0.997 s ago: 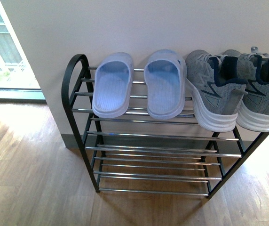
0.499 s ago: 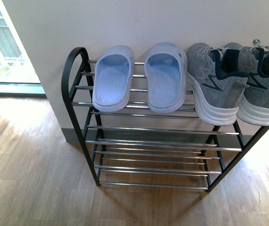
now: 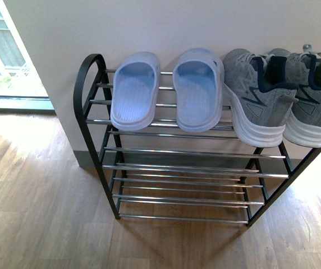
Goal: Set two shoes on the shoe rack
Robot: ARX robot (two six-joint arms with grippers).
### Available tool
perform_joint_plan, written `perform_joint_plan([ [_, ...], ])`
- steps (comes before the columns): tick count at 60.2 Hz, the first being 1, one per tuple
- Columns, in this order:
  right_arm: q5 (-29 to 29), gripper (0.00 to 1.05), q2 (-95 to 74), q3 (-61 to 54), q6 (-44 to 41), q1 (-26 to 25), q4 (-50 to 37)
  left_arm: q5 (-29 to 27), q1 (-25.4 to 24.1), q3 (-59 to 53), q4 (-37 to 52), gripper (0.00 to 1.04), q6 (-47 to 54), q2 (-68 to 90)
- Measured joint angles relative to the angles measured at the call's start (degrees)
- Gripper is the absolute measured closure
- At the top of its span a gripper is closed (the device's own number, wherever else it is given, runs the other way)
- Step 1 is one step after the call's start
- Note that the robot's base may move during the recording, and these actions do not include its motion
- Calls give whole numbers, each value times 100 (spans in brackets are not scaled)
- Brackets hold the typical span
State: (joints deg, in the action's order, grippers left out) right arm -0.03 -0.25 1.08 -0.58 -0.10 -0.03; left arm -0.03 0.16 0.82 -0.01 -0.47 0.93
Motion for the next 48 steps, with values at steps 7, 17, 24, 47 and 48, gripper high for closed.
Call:
perform_joint_plan([
  [7, 0, 9, 0, 0, 0, 0, 0, 2, 0, 0, 0, 35, 0, 0],
  [17, 2, 9, -2, 0, 0, 0, 0, 2, 0, 0, 0, 8, 15, 0],
  [24, 4, 9, -2, 0, 0, 0, 0, 2, 0, 0, 0, 9, 15, 0],
  [47, 2, 9, 0, 0, 2, 0, 2, 0, 0, 0, 0, 9, 22, -2],
  [48, 0, 9, -2, 0, 0, 0, 2, 2, 0, 0, 0, 9, 22, -2],
])
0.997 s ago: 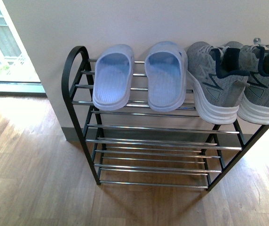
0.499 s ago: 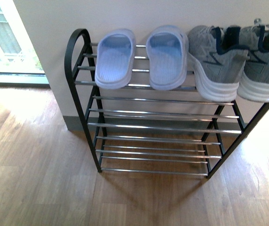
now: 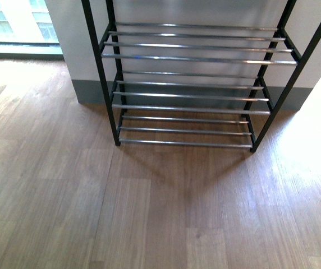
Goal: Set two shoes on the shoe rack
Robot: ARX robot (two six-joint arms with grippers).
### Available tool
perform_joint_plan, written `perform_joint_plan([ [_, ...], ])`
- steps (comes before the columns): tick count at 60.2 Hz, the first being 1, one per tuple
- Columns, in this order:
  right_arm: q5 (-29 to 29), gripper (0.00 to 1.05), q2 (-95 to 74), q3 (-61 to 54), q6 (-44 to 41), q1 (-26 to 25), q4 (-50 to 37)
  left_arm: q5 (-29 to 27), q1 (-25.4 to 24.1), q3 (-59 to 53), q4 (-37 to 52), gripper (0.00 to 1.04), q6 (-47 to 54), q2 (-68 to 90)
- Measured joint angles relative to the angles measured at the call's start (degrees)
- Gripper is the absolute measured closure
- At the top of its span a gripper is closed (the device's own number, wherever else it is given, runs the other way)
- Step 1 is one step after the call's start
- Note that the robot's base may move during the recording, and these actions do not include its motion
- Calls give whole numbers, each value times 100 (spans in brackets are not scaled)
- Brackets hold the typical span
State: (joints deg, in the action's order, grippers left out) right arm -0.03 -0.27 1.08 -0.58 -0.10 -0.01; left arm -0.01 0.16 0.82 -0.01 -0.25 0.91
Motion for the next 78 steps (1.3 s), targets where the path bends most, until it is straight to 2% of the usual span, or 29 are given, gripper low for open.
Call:
perform_joint_plan([
  [78, -15, 9, 7, 0, 2, 7, 4, 4, -4, 0, 0, 9, 0, 0],
])
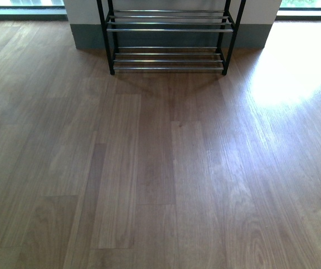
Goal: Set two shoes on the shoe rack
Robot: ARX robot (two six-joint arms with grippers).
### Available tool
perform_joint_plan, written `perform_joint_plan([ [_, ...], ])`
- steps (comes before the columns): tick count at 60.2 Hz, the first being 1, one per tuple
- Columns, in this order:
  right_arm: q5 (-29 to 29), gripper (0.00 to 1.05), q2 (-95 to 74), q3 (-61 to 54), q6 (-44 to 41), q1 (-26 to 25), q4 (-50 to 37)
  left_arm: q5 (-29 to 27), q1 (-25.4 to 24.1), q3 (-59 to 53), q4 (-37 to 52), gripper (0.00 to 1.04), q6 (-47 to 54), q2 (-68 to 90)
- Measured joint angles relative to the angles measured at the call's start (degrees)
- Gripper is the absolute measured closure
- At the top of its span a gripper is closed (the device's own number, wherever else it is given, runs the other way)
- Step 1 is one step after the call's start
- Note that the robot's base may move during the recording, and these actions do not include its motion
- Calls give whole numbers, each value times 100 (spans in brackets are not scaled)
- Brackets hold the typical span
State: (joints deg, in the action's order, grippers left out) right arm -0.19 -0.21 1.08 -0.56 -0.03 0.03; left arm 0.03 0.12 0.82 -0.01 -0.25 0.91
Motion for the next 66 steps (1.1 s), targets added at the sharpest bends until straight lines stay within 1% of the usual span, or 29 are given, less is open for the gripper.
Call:
perform_joint_plan([
  [66, 20, 9, 4, 0, 0, -2, 0, -7, 0, 0, 0, 9, 0, 0],
])
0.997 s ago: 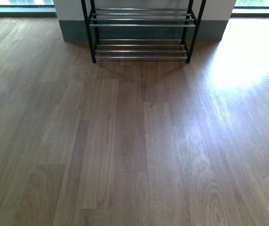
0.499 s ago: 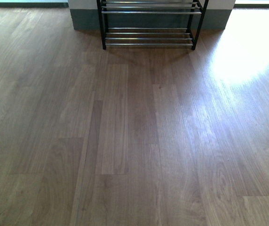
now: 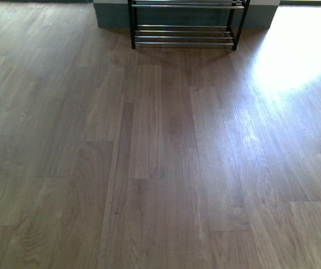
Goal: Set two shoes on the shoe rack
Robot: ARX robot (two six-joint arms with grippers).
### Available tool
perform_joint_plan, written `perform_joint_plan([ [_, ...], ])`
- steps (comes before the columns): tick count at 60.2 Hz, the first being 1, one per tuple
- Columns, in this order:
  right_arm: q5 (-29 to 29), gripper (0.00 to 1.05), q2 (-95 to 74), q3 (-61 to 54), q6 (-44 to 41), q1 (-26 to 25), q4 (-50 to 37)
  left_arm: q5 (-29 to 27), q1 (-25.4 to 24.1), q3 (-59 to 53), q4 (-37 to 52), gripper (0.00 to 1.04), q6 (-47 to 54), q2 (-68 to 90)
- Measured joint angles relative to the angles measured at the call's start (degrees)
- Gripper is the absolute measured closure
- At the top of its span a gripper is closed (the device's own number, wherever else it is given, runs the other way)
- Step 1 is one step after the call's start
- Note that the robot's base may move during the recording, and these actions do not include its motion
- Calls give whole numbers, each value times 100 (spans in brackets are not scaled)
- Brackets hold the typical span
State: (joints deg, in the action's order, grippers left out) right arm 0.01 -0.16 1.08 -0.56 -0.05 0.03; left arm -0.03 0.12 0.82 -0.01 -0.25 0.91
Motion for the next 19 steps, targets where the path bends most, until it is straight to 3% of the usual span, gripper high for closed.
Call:
perform_joint_plan([
  [19, 0, 9, 0, 0, 0, 0, 0, 2, 0, 0, 0, 9, 0, 0],
])
